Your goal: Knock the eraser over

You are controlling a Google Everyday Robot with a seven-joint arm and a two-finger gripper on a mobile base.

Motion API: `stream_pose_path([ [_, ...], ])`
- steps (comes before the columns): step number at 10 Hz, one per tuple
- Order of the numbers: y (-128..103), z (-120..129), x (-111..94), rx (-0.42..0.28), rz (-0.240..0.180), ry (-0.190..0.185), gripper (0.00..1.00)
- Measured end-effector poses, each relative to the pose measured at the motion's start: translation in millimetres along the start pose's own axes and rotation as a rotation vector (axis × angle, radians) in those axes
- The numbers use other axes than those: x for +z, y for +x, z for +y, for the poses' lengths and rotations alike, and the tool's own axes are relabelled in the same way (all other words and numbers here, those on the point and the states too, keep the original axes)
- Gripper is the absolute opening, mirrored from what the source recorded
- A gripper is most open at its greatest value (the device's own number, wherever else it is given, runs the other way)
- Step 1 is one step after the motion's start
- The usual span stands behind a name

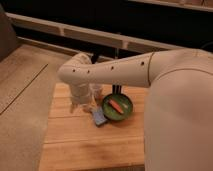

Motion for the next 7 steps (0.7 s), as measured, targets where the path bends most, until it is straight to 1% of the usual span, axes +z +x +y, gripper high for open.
stream_pose_path([
  [4, -0.1, -0.4, 0.4, 0.0, 0.0, 0.001, 0.65],
  [5, -2.1, -2.4, -0.4, 0.0, -0.007, -0.003, 0.65],
  [6, -12.3, -16.5, -3.0, 0.006, -0.029, 0.003, 0.65],
  [7, -19.4, -28.5, -5.1, 0.011, -0.039, 0.012, 0.65],
])
